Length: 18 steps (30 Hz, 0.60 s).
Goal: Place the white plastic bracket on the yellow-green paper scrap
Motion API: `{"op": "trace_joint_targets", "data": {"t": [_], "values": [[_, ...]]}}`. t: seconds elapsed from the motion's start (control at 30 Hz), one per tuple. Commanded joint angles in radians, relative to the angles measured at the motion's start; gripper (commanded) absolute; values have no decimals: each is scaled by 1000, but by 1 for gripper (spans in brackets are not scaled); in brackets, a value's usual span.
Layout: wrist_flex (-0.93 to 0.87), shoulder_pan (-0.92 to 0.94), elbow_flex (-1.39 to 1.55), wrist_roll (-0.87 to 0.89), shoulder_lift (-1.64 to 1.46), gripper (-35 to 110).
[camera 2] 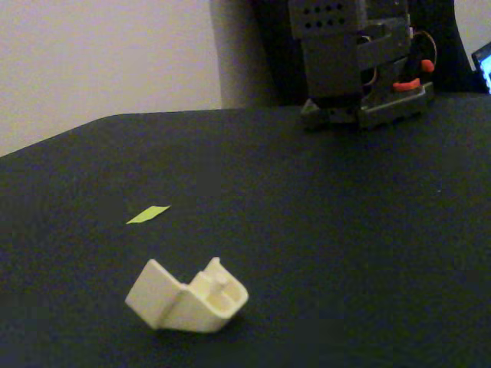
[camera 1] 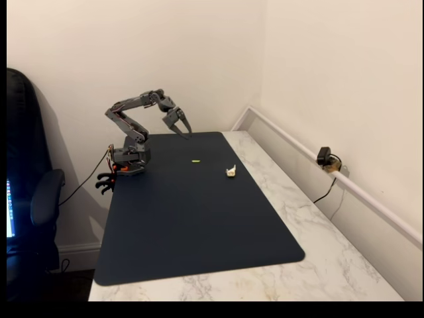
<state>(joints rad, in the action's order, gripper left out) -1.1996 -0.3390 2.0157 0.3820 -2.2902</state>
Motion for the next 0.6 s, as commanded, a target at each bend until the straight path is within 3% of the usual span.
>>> {"op": "trace_joint_targets", "data": {"t": [0.0, 0.2, 0.57], "values": [[-60, -35, -247, -8, 135, 14], [-95, -46, -451, -21, 382, 25], [32, -69, -538, -12, 746, 38]]}}
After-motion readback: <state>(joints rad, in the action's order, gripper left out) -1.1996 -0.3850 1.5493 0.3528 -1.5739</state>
